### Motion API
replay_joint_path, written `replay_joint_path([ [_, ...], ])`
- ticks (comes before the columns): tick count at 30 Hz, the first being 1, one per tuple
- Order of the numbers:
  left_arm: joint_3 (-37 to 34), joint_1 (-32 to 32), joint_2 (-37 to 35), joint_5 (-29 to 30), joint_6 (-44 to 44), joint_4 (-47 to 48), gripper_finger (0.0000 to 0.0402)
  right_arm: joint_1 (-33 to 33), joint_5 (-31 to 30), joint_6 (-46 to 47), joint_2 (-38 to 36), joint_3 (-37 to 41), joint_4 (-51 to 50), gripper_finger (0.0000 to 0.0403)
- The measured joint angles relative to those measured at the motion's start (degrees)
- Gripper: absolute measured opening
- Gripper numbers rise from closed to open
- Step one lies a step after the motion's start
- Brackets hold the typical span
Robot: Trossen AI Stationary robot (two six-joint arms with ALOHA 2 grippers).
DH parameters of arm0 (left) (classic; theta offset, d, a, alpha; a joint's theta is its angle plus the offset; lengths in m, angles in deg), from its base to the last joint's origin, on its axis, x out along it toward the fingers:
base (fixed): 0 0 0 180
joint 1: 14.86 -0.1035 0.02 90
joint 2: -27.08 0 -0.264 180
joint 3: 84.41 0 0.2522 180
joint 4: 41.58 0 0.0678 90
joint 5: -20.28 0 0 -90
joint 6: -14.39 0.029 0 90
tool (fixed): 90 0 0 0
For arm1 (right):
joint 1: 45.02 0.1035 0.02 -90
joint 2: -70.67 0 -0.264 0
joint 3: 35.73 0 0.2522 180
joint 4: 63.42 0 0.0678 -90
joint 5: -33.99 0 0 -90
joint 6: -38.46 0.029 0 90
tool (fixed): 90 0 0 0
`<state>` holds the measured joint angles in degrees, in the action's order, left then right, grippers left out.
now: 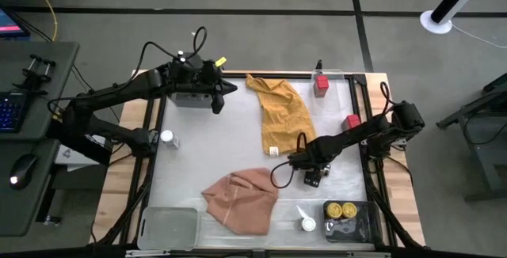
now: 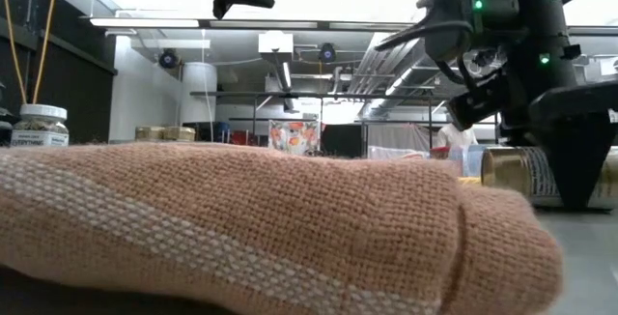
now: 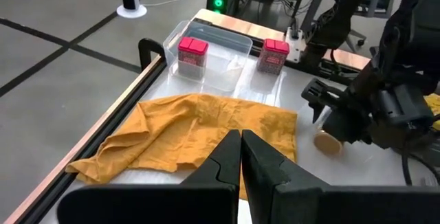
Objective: Sort spices by type
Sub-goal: Put the brown seasoning bottle into the top left black bin
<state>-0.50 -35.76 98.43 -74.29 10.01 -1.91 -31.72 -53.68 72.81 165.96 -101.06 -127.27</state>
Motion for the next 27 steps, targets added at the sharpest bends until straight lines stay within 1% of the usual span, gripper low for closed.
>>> replay_joint_path([
  [2, 0.0, 0.3, 0.0, 0.0, 0.0, -0.1, 0.0000, -0.1, -2.0, -0.2, 0.0, -0.8, -0.2, 0.0307],
  [5, 0.0, 1.0, -0.2, -1.1, 0.1, -2.1, 0.0000, -0.9, -5.1, -3.0, -0.1, -4.5, -0.2, 0.0274],
  [9, 0.0, 2.7, -0.4, -3.4, 2.3, -9.7, 0.0001, -2.8, -8.7, -9.3, -0.1, -11.9, -0.7, 0.0274],
  [12, 0.0, 4.0, -0.4, -3.8, 6.0, -11.7, 0.0020, -4.9, -12.1, -13.6, -0.1, -17.3, -1.4, 0.0274],
  [15, 0.2, 4.3, -0.4, -3.9, 8.2, -10.9, 0.0062, -7.1, -14.7, -16.8, -0.2, -22.2, -2.7, 0.0274],
  [19, 3.2, 4.2, -0.4, -3.9, 11.7, -5.3, 0.0147, -9.4, -16.6, -21.0, -0.2, -28.7, -4.0, 0.0277],
  [23, 7.3, 4.5, -0.4, -3.9, 14.8, 1.9, 0.0237, -11.2, -16.8, -25.7, -0.2, -35.3, -4.0, 0.0277],
  [25, 9.4, 5.2, -0.4, -3.8, 16.7, 4.7, 0.0274, -12.0, -17.1, -27.7, -0.2, -38.5, -3.9, 0.0277],
  [27, 10.7, 6.4, -0.4, -3.8, 17.5, 6.5, 0.0302, -12.8, -17.5, -29.2, -0.2, -41.5, -3.8, 0.0277],
])
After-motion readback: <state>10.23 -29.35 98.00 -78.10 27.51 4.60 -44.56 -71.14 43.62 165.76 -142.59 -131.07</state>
